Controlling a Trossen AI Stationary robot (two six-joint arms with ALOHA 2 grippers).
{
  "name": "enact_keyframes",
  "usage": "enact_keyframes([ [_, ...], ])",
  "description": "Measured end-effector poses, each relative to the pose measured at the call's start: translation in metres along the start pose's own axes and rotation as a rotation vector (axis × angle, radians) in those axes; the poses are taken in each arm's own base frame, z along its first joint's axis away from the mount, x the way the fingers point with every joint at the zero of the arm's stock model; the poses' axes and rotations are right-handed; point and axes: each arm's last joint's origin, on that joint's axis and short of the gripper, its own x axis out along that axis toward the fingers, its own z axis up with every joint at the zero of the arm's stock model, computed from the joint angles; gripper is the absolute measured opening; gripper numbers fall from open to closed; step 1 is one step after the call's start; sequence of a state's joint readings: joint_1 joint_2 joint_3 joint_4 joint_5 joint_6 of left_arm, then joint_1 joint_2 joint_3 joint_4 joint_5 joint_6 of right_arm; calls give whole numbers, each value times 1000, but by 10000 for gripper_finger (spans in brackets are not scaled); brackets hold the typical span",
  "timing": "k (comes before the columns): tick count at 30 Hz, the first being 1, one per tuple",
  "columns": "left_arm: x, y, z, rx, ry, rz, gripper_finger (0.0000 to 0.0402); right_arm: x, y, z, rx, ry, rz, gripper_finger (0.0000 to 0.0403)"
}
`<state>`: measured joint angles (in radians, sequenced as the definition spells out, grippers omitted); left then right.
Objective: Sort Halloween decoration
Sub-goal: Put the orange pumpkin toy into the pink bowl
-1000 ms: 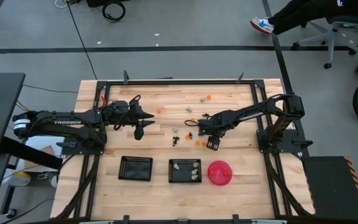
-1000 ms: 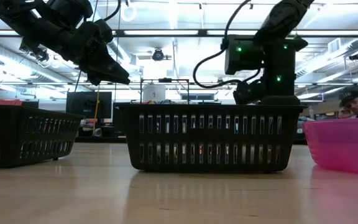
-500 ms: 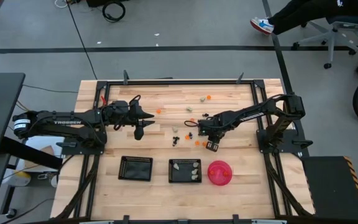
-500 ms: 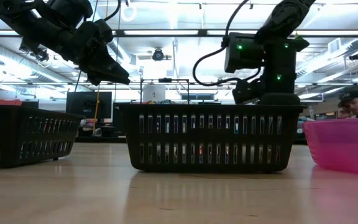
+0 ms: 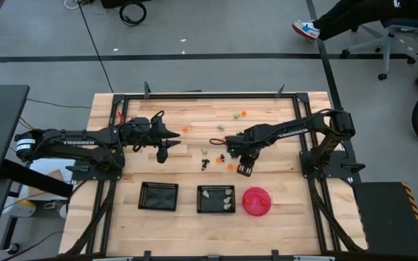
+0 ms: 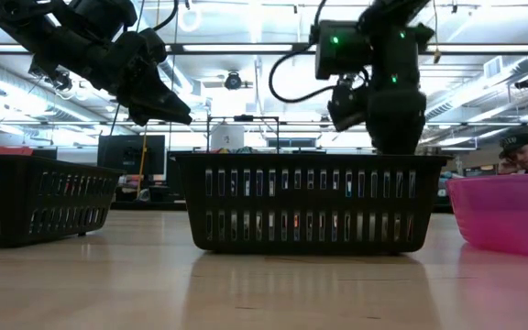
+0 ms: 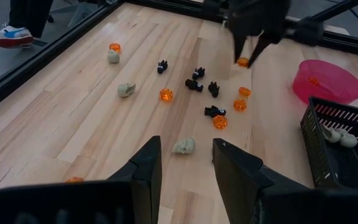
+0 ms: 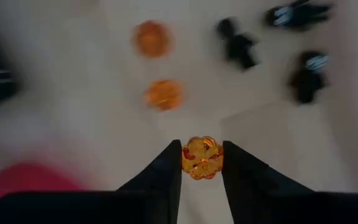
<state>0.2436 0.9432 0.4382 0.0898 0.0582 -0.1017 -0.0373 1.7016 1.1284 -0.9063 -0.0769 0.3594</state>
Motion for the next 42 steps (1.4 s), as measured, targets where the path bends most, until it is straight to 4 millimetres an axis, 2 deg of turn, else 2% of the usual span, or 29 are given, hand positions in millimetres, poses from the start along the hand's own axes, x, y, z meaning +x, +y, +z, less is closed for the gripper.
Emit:
enact_keyframes([
  [4, 0, 0, 0, 0, 0, 0, 116, -12, 13, 0, 50, 72, 179, 104],
  [9, 0, 0, 0, 0, 0, 0, 116, -14, 34, -10, 65, 192, 367, 105],
  [18, 0, 0, 0, 0, 1, 0, 116, -12, 69, -31, 20, 276, 394, 108],
  [24, 0, 0, 0, 0, 0, 0, 116, -11, 81, -40, 69, 302, 365, 139],
  [29, 0, 0, 0, 0, 0, 0, 116, -11, 83, -42, 78, 307, 362, 176],
  [33, 0, 0, 0, 0, -1, 0, 116, -11, 73, -34, 89, 279, 355, 198],
  [42, 0, 0, 0, 0, -4, 0, 116, -10, 44, -9, 23, -84, -57, 200],
])
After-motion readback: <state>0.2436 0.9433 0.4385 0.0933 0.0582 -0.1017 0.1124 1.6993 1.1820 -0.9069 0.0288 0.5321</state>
